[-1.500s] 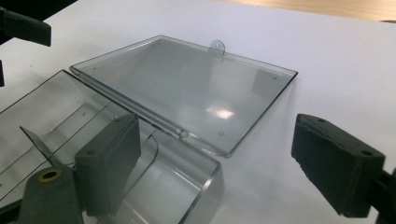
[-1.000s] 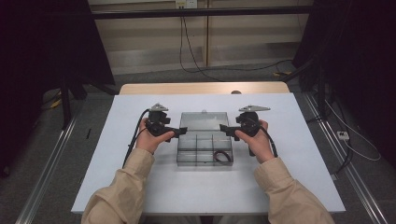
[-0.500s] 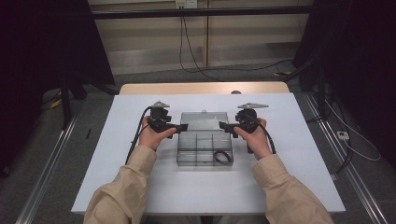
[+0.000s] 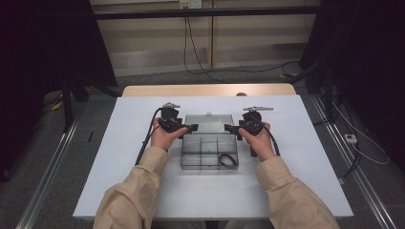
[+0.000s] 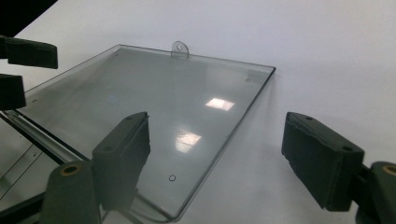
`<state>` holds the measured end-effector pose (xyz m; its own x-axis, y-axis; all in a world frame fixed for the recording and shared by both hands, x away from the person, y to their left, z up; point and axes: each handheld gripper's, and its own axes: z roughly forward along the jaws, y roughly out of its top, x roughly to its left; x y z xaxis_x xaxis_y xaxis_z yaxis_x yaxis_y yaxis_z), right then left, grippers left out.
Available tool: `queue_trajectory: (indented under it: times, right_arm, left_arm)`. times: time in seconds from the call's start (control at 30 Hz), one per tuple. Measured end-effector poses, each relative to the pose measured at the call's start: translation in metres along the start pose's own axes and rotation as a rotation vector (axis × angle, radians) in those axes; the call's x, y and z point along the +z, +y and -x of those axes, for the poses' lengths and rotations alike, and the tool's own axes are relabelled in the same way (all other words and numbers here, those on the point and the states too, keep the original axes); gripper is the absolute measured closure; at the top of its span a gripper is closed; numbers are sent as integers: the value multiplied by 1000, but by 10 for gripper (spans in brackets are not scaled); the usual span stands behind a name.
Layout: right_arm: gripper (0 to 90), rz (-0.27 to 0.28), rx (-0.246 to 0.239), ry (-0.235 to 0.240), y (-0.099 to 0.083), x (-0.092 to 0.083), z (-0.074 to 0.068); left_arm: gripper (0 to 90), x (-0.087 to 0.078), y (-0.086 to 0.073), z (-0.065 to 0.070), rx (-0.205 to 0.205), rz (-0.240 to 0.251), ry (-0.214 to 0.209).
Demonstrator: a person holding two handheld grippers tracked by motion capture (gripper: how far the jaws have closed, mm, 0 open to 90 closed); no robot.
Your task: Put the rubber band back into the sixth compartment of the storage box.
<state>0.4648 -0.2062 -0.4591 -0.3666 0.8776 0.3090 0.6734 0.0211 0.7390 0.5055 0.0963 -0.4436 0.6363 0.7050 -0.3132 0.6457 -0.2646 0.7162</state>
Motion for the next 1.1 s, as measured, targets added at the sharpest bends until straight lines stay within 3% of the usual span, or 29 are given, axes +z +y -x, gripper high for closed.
queue_trajectory:
  times: [0.5, 0.67, 0.77, 0.9, 1.1]
  right_arm:
    - [319, -63, 137, 81, 5, 13, 0]
    - [331, -66, 160, 96, 4, 13, 2]
    - [360, -76, 204, 135, 3, 14, 3]
    - [402, -54, 167, 141, 6, 11, 0]
    - [488, -20, 87, 135, 12, 0, -4]
  left_arm:
    - [180, 12, -5, -10, -118, -41, -53]
    - [183, 12, -5, -10, -127, -51, -57]
    - [186, 13, -5, -10, -139, -53, -64]
    - [245, 11, -1, -5, -109, -32, -78]
    - [293, 2, 7, 1, -68, 7, -56]
